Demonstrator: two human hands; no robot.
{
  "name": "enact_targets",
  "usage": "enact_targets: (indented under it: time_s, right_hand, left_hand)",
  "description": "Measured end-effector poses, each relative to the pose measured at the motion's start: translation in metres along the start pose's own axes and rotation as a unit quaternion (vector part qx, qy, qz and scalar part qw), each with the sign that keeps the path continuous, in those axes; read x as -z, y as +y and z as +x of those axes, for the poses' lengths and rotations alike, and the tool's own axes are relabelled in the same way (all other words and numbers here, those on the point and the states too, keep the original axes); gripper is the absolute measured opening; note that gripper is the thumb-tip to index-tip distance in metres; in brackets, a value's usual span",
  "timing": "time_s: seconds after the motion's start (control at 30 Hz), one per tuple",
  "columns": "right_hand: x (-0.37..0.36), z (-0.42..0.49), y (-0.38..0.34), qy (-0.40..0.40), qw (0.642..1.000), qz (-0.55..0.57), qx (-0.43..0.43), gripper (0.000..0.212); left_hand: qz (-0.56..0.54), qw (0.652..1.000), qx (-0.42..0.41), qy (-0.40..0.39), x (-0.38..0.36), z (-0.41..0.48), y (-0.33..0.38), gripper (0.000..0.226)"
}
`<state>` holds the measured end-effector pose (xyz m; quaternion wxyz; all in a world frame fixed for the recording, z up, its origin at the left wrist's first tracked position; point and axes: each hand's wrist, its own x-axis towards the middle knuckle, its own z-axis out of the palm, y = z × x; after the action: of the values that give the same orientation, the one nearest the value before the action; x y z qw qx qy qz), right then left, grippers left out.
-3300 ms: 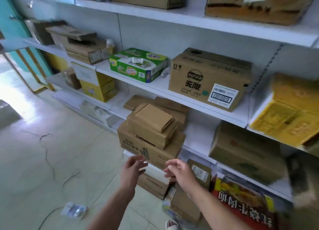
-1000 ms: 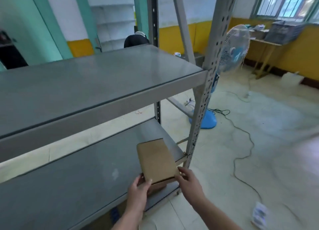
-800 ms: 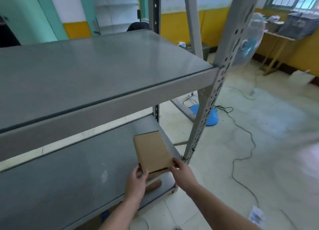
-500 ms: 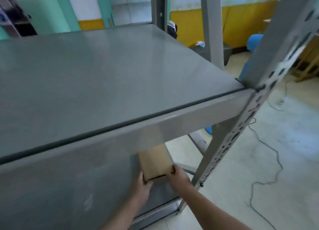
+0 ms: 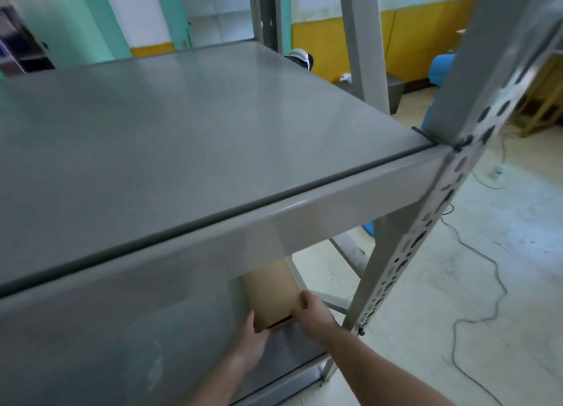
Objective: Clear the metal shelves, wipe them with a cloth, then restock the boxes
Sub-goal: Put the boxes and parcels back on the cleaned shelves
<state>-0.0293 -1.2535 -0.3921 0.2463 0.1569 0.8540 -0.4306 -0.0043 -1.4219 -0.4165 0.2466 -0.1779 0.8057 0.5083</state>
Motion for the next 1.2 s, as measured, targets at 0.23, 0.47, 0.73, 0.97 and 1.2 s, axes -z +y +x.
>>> enact_targets:
  time_s: [0.23,0.47,0.73,0.97,1.2]
  right_hand:
    - [0.006,-0.109,-0.032,0.065,0.995,0.074,0.003,0.055]
    - [-0.022,-0.269,-0.032,0.183,0.968,0.17,0.028,0.042]
    - [0.022,-0.376,0.001,0.351,0.911,0.213,0.031,0.038]
    - [0.064,-0.488,0.078,0.48,0.845,0.236,-0.006,0.035]
    - [0.079,-0.606,0.181,0.566,0.777,0.27,-0.06,0.028]
  left_hand:
    - [0.112,0.993,-0.042,0.013,0.047,-0.059,-0.002,0.066]
    - [0.043,0.974,-0.209,-0.078,0.059,-0.191,0.049,0.017]
    - [0.05,0.916,-0.354,-0.18,0.006,-0.299,0.104,0.018]
    - [0.033,0.867,-0.398,-0.297,-0.09,-0.388,0.12,0.018]
    - [0.052,0.808,-0.433,-0.397,-0.197,-0.495,0.114,0.02]
